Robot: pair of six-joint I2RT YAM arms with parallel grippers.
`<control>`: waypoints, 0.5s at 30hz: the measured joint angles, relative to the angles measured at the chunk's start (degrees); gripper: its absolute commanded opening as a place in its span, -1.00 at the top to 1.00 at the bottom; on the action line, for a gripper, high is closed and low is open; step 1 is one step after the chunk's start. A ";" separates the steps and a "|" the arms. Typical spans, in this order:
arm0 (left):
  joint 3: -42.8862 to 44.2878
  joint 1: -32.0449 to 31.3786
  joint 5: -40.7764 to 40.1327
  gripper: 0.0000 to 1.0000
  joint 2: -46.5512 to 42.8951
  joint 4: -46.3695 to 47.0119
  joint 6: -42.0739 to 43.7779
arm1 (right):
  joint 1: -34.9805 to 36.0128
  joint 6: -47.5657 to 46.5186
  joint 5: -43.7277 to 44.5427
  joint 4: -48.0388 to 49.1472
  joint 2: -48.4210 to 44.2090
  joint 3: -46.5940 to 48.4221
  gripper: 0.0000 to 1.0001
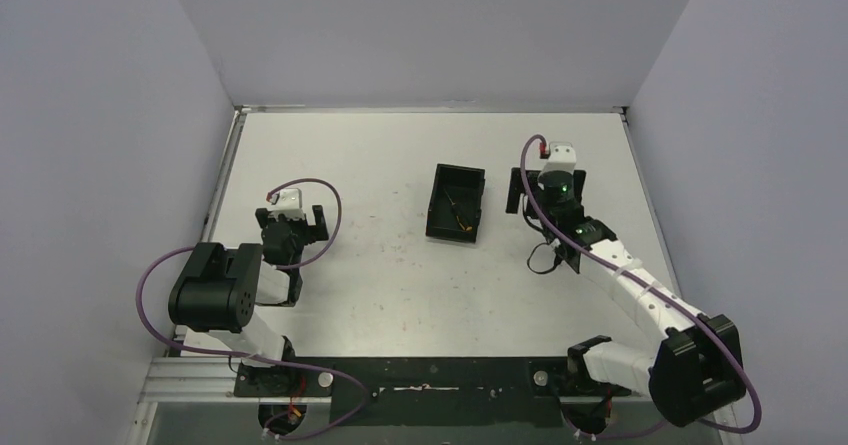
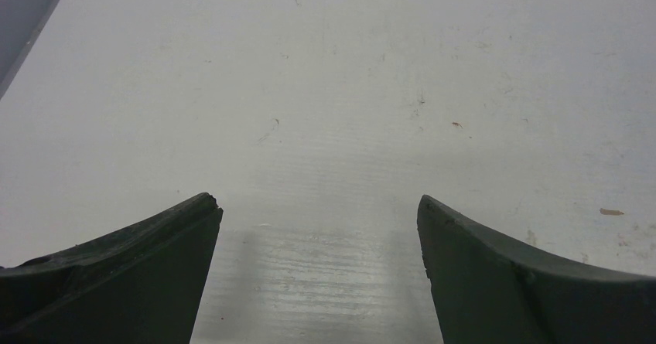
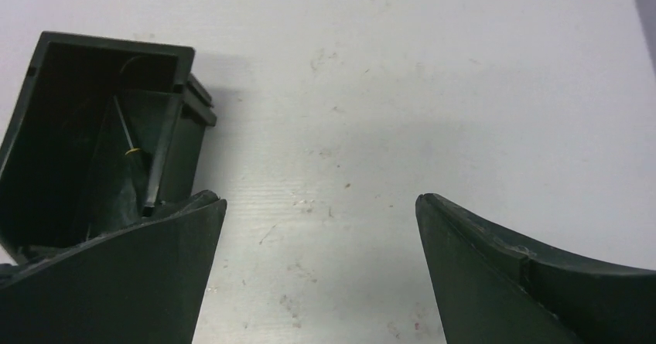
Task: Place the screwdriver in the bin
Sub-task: Reset both arms
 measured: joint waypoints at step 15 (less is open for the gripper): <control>0.00 0.00 0.00 -0.94 0.00 0.02 0.00 | -2.45 0.61 16.04 22.32 -15.54 -26.21 -1.00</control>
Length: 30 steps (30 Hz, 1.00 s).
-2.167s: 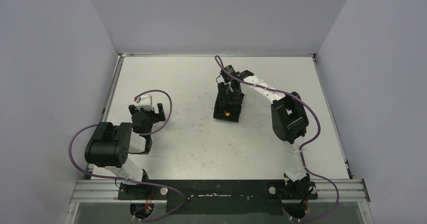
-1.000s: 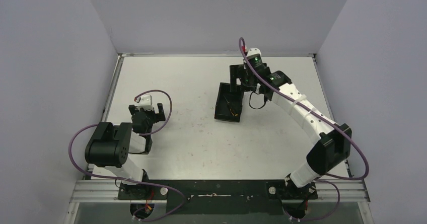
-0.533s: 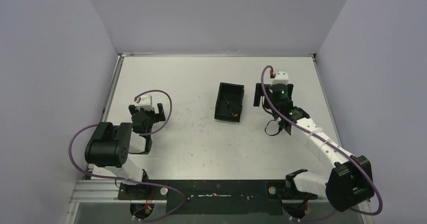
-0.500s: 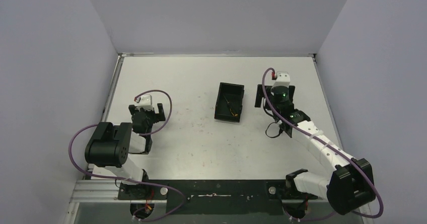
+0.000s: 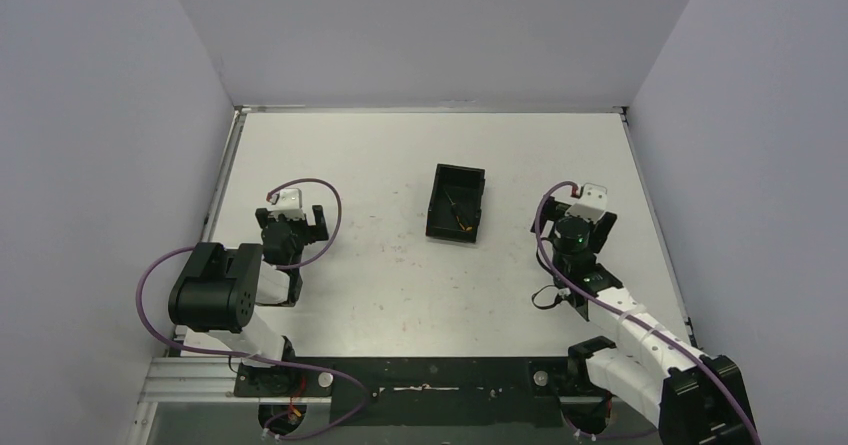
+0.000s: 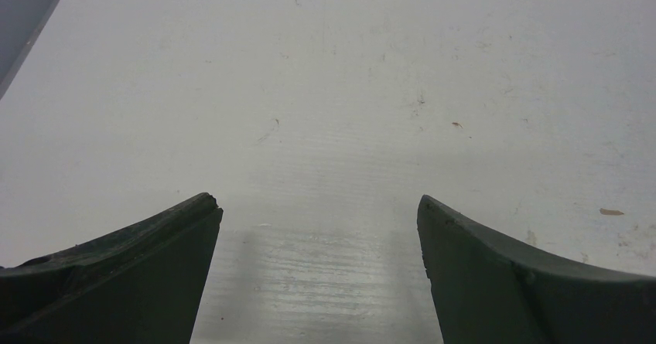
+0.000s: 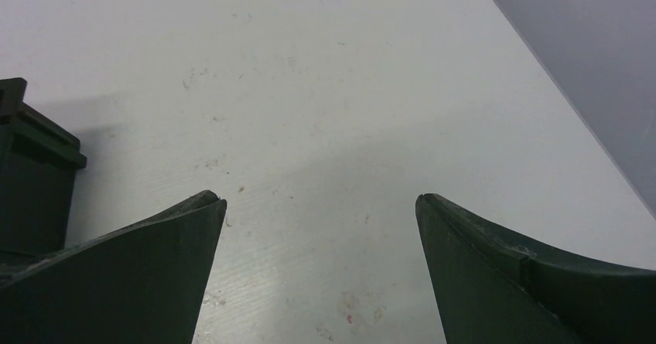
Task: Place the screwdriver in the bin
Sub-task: Reset both arms
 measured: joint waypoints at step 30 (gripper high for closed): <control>0.02 0.00 0.00 -0.94 0.00 0.00 -0.02 | -8.07 -8.94 3.58 40.44 23.87 -12.11 -1.00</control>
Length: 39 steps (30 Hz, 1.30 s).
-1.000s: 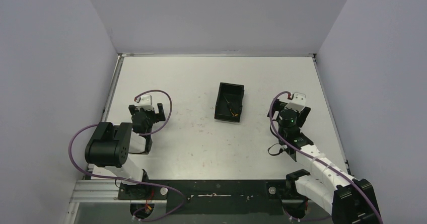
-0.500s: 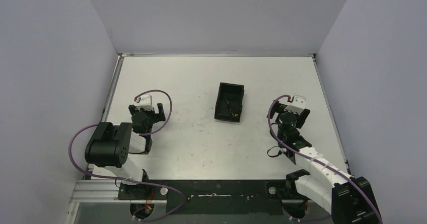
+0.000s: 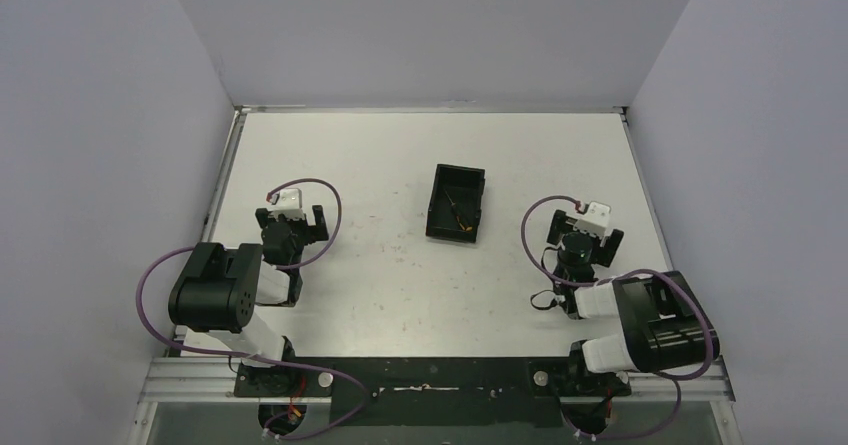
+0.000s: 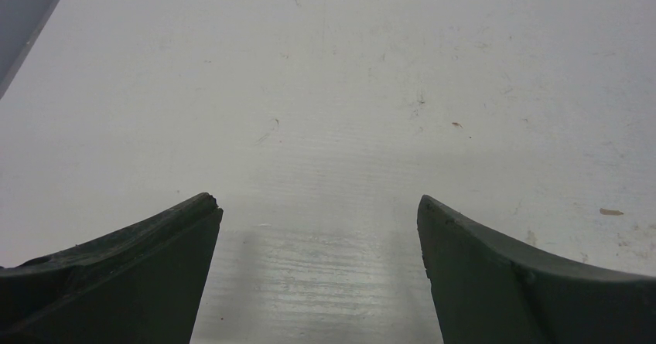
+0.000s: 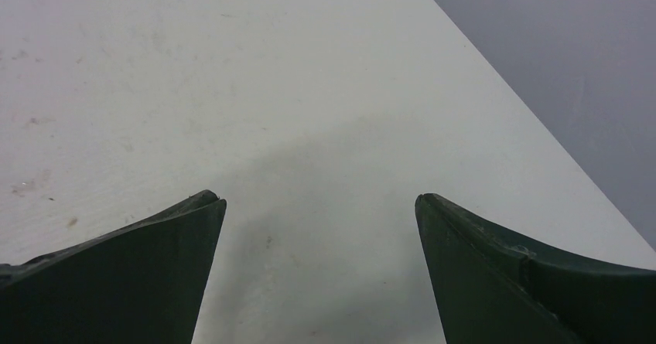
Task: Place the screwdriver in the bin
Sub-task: Reset both arms
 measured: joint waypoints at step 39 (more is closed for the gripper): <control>-0.02 0.00 0.00 -0.94 0.00 0.00 0.02 | -1.77 -10.64 -13.16 32.24 15.61 -5.11 -1.00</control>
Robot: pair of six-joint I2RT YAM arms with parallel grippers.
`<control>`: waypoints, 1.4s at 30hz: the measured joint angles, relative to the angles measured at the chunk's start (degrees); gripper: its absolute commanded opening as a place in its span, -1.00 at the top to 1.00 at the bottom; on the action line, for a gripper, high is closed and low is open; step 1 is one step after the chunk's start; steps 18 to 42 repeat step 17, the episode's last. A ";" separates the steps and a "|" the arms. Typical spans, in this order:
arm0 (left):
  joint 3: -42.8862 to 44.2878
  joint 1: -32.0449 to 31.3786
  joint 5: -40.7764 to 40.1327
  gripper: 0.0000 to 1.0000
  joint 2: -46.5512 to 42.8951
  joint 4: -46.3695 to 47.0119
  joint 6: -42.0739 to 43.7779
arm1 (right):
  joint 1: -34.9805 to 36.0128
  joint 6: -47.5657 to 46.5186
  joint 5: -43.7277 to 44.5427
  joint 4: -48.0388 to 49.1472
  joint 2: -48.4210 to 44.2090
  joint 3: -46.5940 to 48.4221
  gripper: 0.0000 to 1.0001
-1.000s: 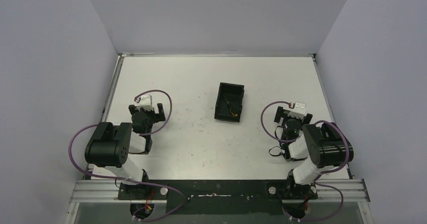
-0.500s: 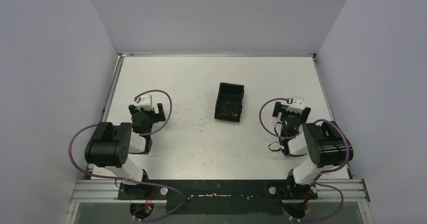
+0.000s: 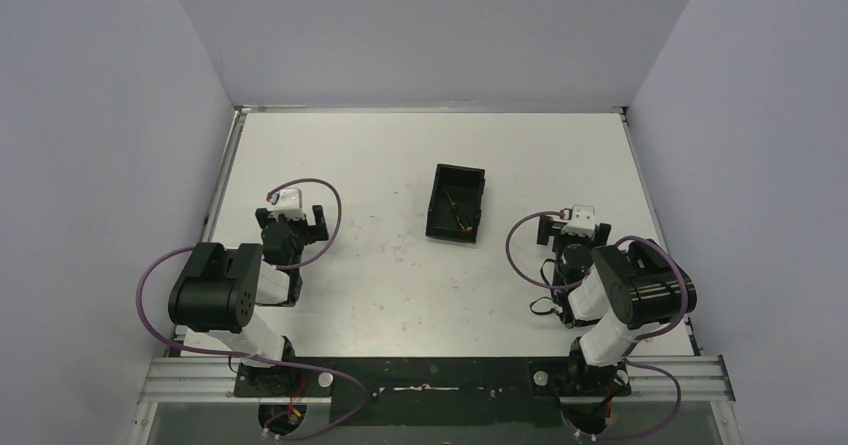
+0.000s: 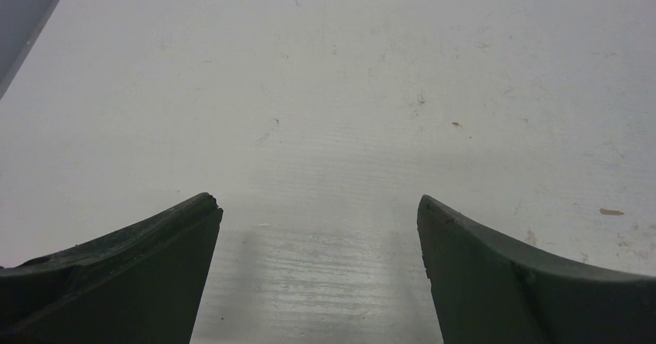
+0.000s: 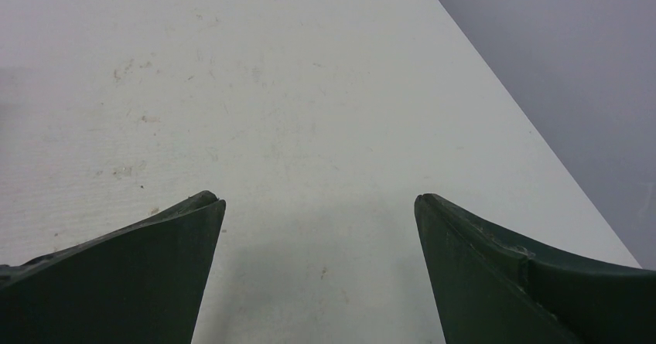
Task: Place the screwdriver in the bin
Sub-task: Reset both arms
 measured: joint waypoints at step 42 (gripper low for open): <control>0.00 0.00 0.00 -0.94 0.00 0.00 0.00 | 0.02 0.70 3.82 -2.10 0.83 3.45 -1.00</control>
